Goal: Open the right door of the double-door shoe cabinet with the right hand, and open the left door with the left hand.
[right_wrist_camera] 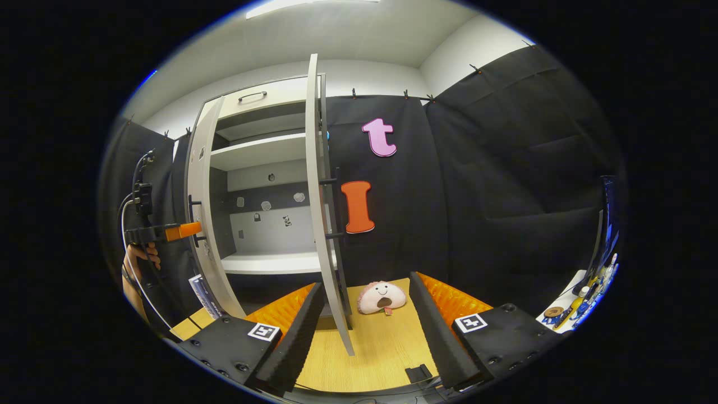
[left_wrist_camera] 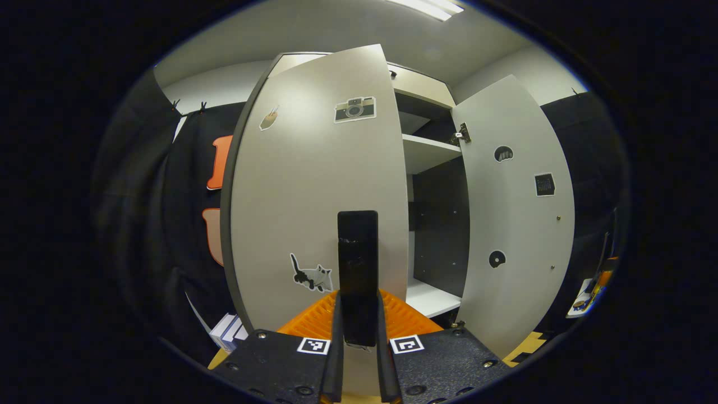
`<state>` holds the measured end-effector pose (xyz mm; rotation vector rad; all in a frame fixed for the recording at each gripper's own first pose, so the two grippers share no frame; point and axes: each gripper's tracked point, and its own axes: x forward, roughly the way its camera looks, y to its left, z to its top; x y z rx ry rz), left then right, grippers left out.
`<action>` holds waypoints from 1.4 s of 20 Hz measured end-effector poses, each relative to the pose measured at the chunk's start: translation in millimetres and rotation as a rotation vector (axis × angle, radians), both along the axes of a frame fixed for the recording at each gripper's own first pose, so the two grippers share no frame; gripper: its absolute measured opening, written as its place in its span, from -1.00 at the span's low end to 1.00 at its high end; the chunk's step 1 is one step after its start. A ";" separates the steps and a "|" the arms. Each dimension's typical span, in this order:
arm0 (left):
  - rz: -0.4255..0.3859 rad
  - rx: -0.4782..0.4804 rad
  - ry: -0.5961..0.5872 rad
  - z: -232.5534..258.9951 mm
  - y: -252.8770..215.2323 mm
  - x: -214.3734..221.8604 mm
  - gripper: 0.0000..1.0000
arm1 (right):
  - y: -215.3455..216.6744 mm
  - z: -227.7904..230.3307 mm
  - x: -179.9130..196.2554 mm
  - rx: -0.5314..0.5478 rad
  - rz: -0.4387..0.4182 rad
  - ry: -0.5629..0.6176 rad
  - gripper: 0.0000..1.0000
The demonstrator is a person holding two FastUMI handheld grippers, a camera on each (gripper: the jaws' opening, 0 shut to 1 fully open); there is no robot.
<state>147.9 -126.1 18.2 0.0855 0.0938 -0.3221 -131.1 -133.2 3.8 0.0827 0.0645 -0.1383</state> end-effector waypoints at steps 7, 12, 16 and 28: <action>0.033 0.019 -0.010 6.7 27.2 -13.3 -0.53 | 11.0 7.2 7.3 -0.012 0.046 -0.017 0.96; 0.123 0.024 -0.037 12.4 50.3 -14.9 -0.55 | 19.7 10.8 15.7 -0.036 0.072 -0.016 0.96; 0.147 0.051 -0.072 19.5 63.4 -15.5 -0.66 | 26.7 8.0 22.7 -0.029 0.087 -0.008 0.96; 0.245 0.057 -0.109 28.0 99.2 -14.0 -0.84 | 38.5 2.9 29.2 0.005 0.114 -0.014 0.95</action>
